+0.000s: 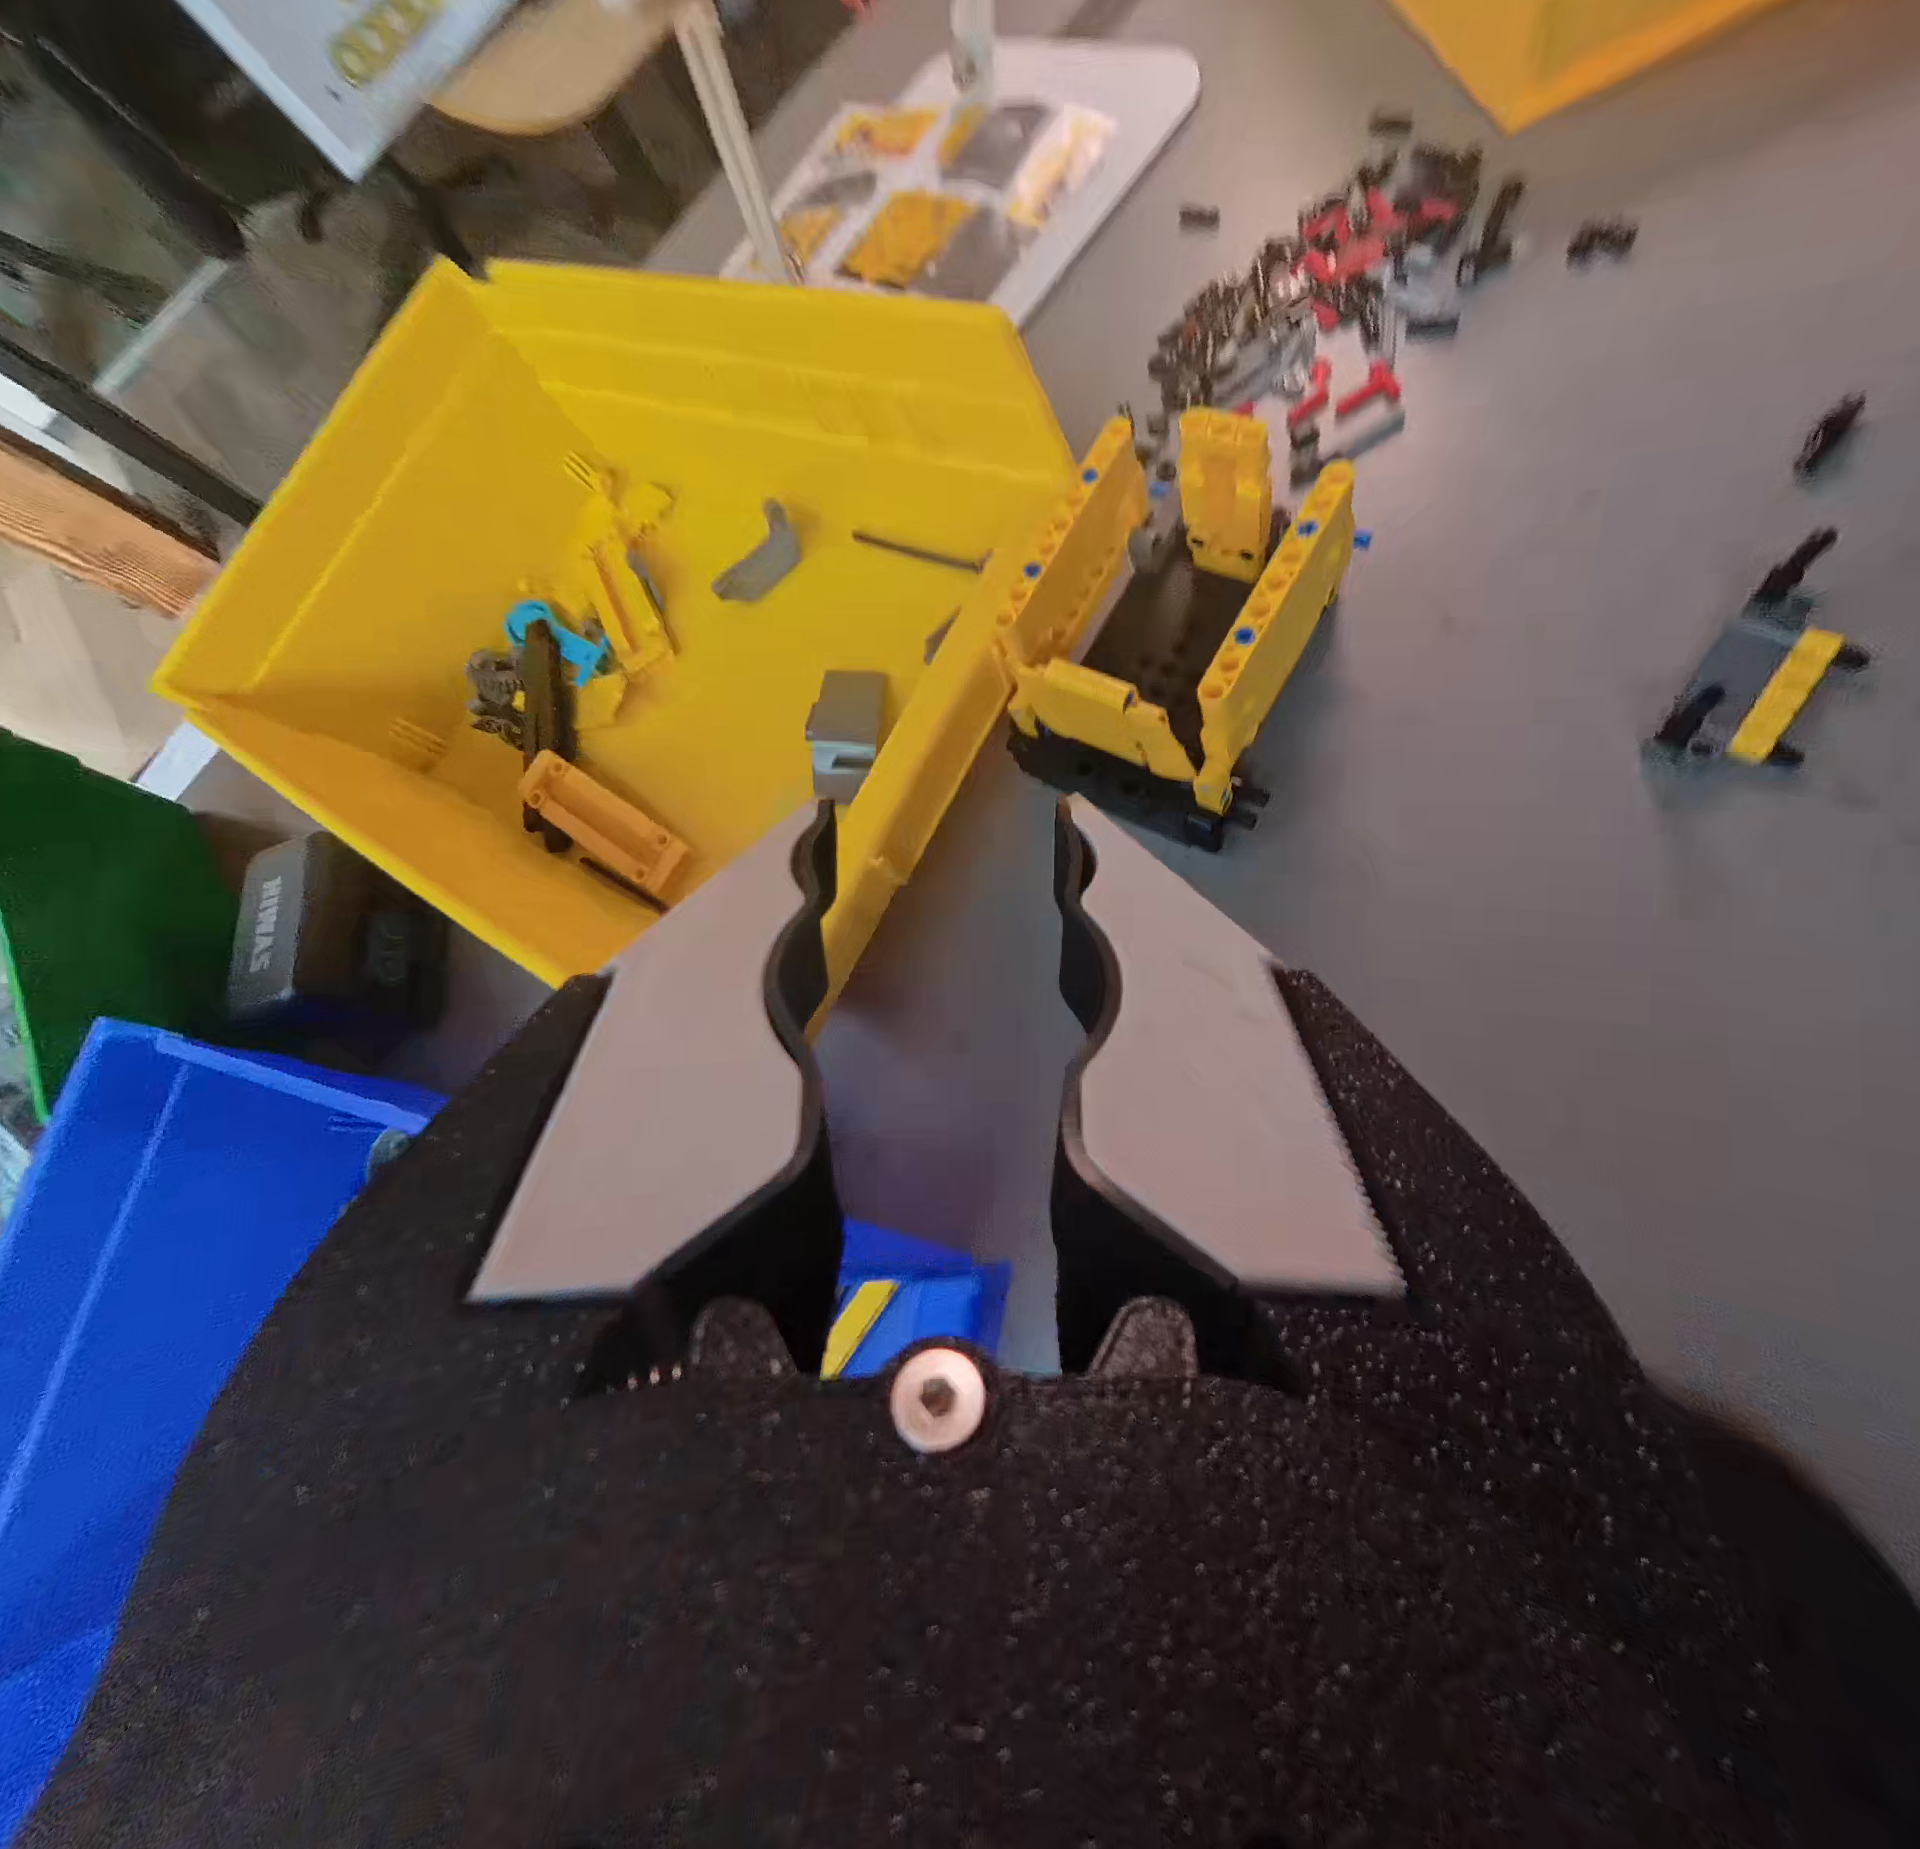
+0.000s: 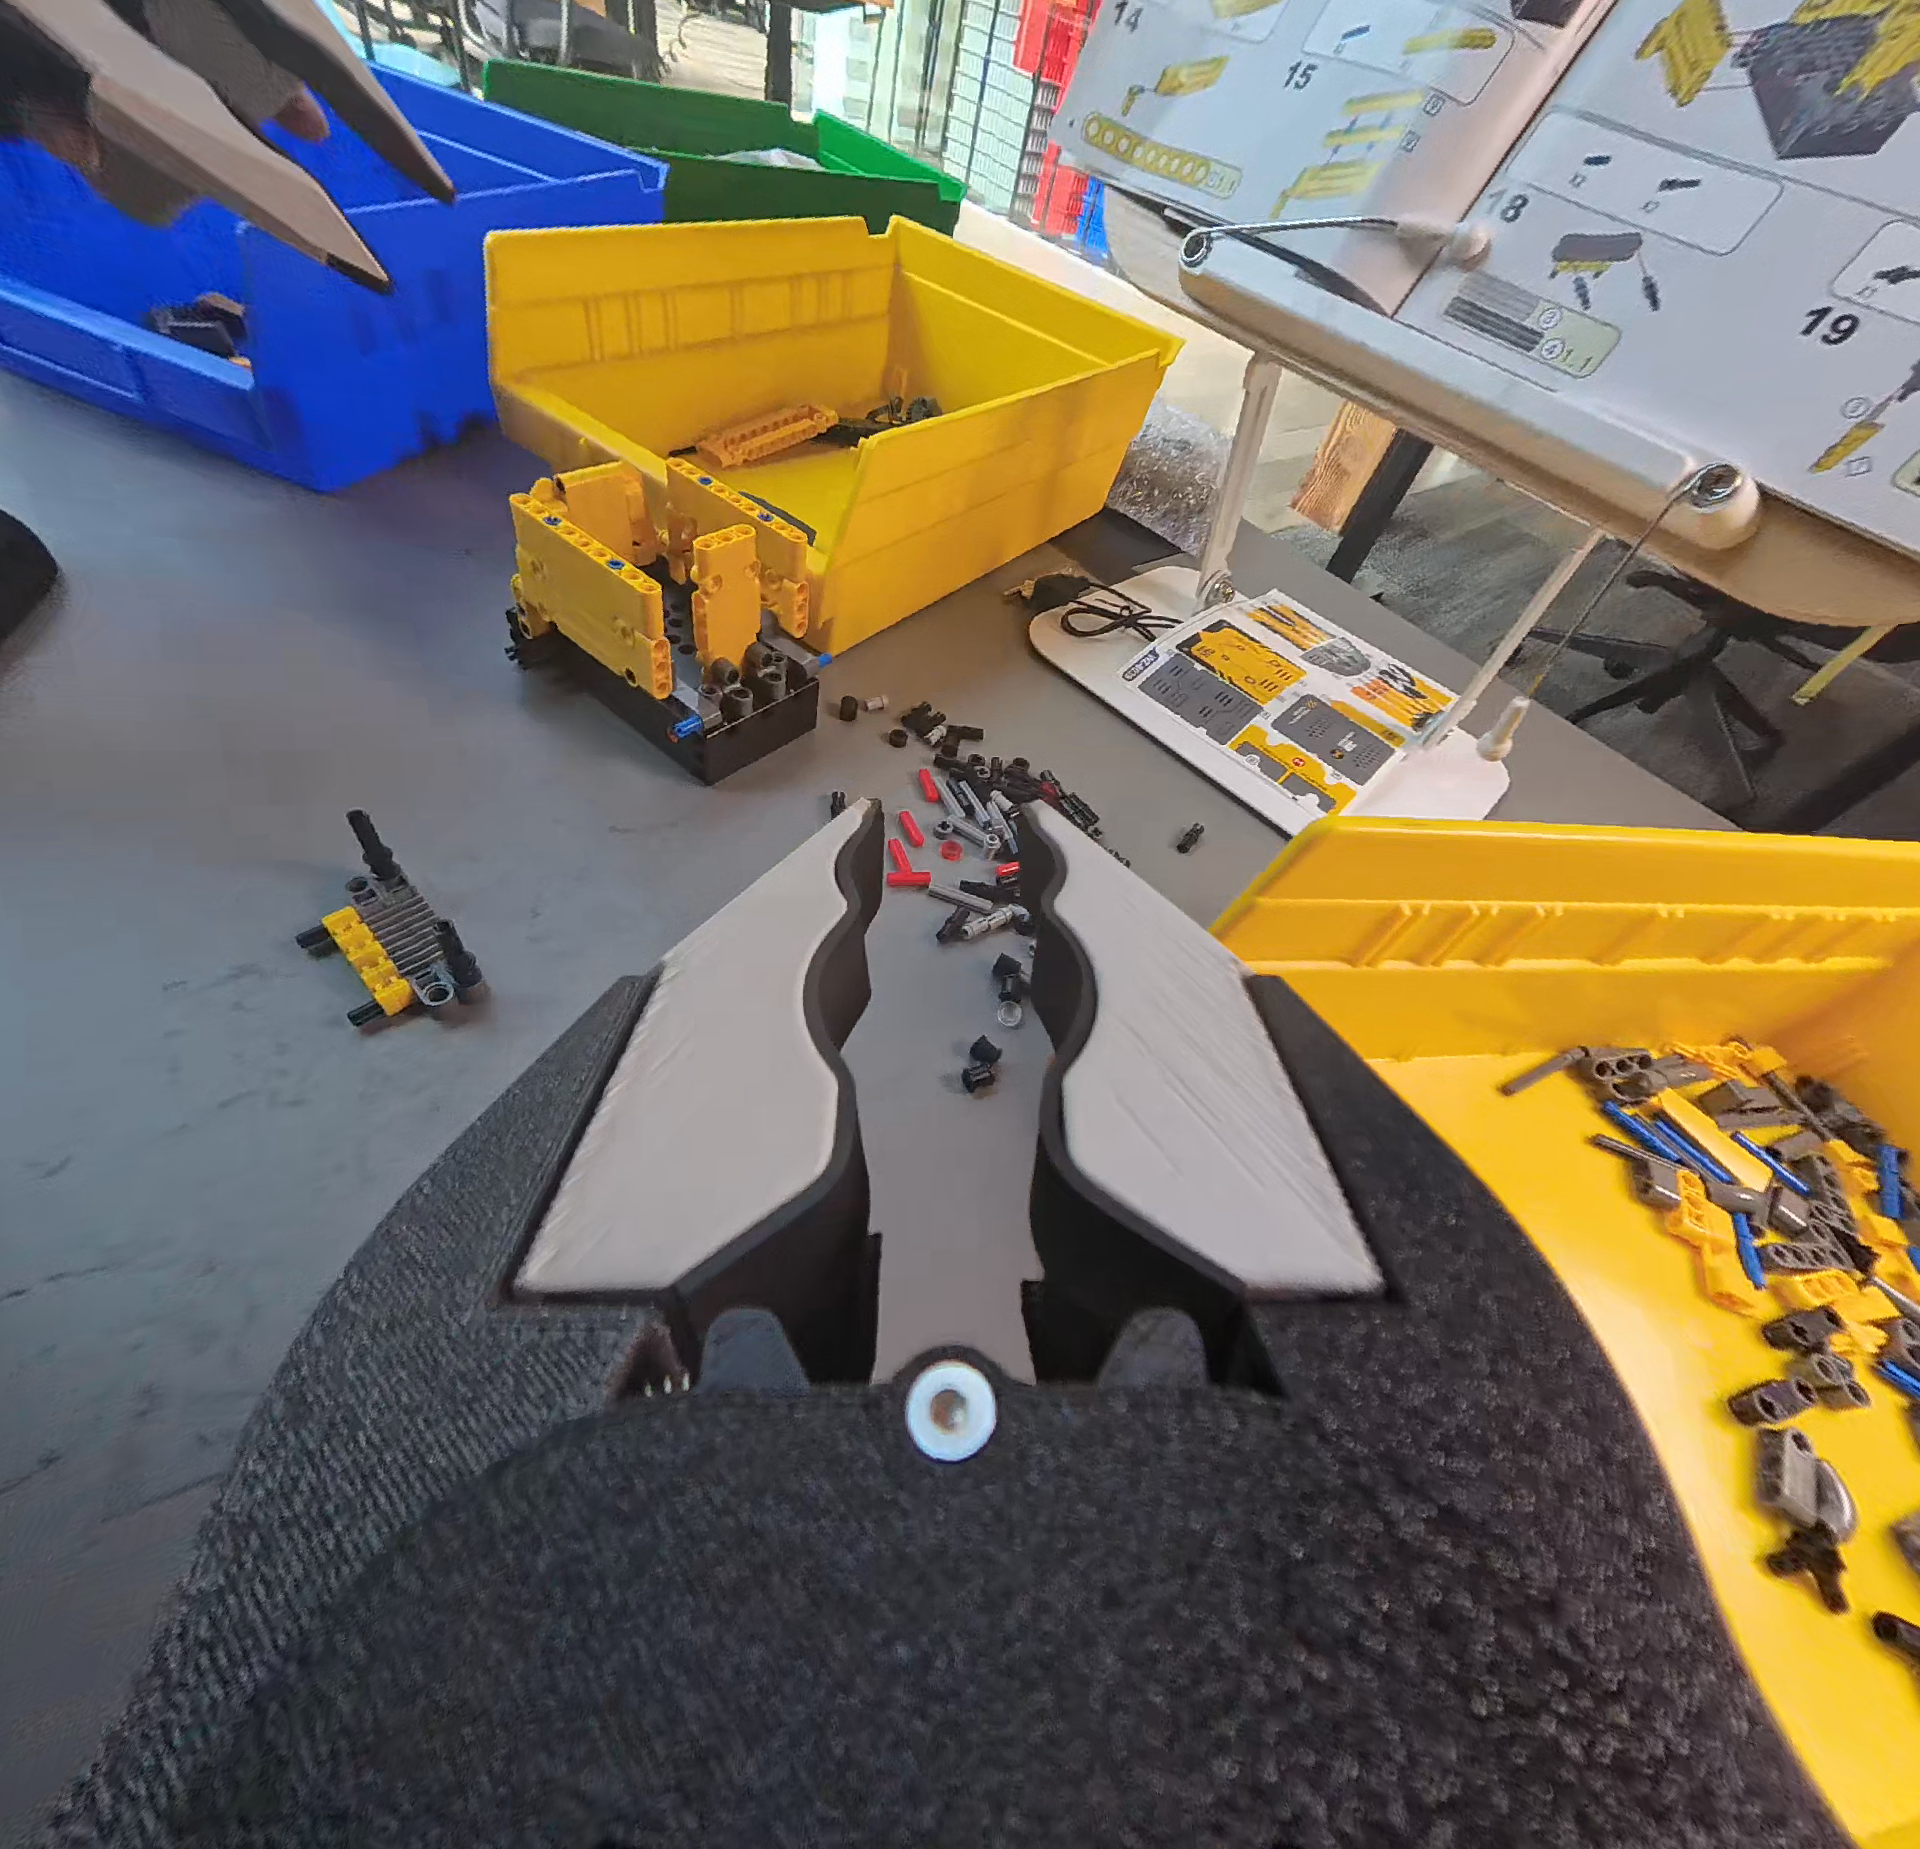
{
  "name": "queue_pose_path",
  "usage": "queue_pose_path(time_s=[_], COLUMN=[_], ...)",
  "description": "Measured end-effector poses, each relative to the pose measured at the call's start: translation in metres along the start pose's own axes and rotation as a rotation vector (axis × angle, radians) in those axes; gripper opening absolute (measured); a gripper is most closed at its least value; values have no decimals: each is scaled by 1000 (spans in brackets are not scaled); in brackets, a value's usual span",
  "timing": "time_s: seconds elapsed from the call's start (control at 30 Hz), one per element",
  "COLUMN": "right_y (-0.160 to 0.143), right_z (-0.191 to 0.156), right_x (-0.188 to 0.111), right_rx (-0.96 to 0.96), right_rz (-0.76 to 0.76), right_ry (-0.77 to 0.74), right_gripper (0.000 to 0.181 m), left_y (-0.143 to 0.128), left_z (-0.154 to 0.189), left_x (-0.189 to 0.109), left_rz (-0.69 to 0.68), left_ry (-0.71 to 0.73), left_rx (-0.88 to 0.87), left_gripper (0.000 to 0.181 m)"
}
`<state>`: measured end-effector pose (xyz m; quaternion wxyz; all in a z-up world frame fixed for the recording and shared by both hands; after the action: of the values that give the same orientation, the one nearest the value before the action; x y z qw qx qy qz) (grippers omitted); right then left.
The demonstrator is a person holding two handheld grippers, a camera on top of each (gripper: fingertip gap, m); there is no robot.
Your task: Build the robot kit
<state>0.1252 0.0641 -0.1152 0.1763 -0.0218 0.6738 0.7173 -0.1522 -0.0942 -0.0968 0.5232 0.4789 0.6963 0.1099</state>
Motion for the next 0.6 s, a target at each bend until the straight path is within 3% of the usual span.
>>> queue_pose_path(time_s=[0.2,0.33,0.4,0.47,0.6], right_y=[-7,-17,-19,-20,-19], right_z=[-3,-1,3,8,13], right_x=[9,5,2,0,-1], right_rx=[16,23,34,47,71], right_rz=[28,20,23,30,50], right_ry=[20,0,-10,-16,-10], right_gripper=[24,24,23,23,22], left_y=[-17,-38,-44,-43,-18], left_z=[-29,-21,-24,-27,-28], left_x=[54,87,98,94,52], left_rz=[-453,-630,-655,-652,-529], left_ry=[-296,-482,-467,-494,-623], left_rx=[305,395,436,400,284], left_gripper=[42,40,22,21,20])
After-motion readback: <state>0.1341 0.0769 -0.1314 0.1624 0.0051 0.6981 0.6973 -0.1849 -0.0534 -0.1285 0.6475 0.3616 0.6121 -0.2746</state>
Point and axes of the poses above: each gripper's, where its closed fingertips meet, x out along the fingers, y out of its top, z = x × y across the jaws, the point moved 4 cm from there along -x, back along the fingers, and after that the axes turned 7 degrees about x, right-handed, at the moved point
